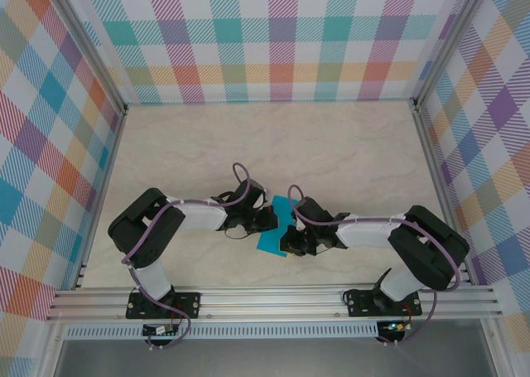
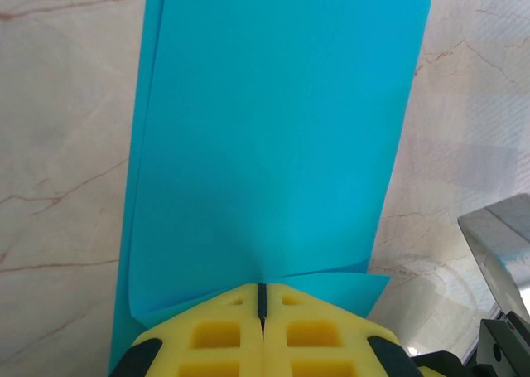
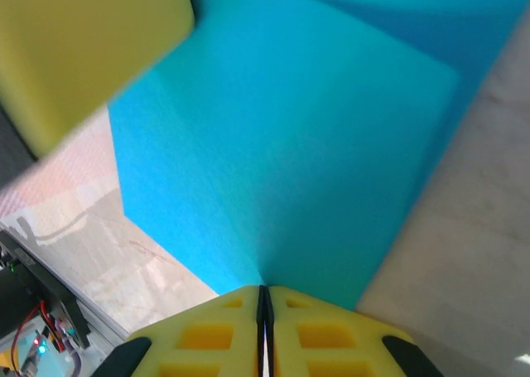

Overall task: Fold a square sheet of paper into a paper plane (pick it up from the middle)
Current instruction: Fold the triangle a second time at the center of the table.

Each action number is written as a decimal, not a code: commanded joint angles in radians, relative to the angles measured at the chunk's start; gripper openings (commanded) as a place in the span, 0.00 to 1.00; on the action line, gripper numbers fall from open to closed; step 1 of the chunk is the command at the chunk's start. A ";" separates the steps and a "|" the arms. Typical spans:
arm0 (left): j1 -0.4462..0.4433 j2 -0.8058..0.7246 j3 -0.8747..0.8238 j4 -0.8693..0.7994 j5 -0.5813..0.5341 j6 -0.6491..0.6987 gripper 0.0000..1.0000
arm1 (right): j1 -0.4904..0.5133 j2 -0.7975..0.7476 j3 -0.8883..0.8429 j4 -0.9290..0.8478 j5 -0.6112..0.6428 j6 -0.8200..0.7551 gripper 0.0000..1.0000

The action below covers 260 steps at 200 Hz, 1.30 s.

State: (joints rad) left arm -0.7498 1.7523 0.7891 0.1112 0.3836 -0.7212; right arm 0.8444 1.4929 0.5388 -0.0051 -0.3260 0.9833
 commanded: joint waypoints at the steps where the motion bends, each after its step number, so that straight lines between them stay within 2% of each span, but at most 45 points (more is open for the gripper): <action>1: -0.004 0.030 -0.021 -0.088 -0.085 -0.003 0.04 | 0.007 -0.053 -0.070 -0.115 -0.033 -0.019 0.12; 33: -0.005 0.034 -0.019 -0.091 -0.081 -0.001 0.04 | 0.009 -0.144 -0.140 -0.172 -0.050 -0.047 0.14; 54: -0.005 0.035 -0.015 -0.089 -0.078 0.000 0.04 | 0.008 -0.234 -0.129 -0.235 -0.010 -0.050 0.19; 82: -0.004 0.033 -0.014 -0.091 -0.069 -0.001 0.04 | 0.006 -0.308 -0.079 -0.202 0.030 -0.025 0.23; 104: -0.006 0.036 -0.012 -0.094 -0.069 0.000 0.04 | 0.008 -0.268 -0.012 -0.156 0.039 -0.020 0.22; 153: -0.006 0.038 -0.017 -0.090 -0.069 -0.003 0.04 | 0.007 -0.063 0.080 -0.057 0.004 -0.007 0.11; 195: -0.006 0.030 -0.019 -0.097 -0.076 0.000 0.04 | 0.011 0.041 -0.031 0.012 -0.097 -0.002 0.10; 233: -0.006 0.029 -0.018 -0.101 -0.083 0.000 0.04 | 0.025 -0.023 -0.105 -0.091 -0.064 -0.037 0.12; 260: -0.006 0.032 -0.015 -0.100 -0.080 -0.001 0.04 | 0.025 -0.084 -0.083 -0.178 -0.053 -0.078 0.14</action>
State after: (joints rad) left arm -0.7506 1.7519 0.7898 0.1081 0.3820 -0.7212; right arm 0.8577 1.4403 0.4759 0.0086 -0.3771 0.9562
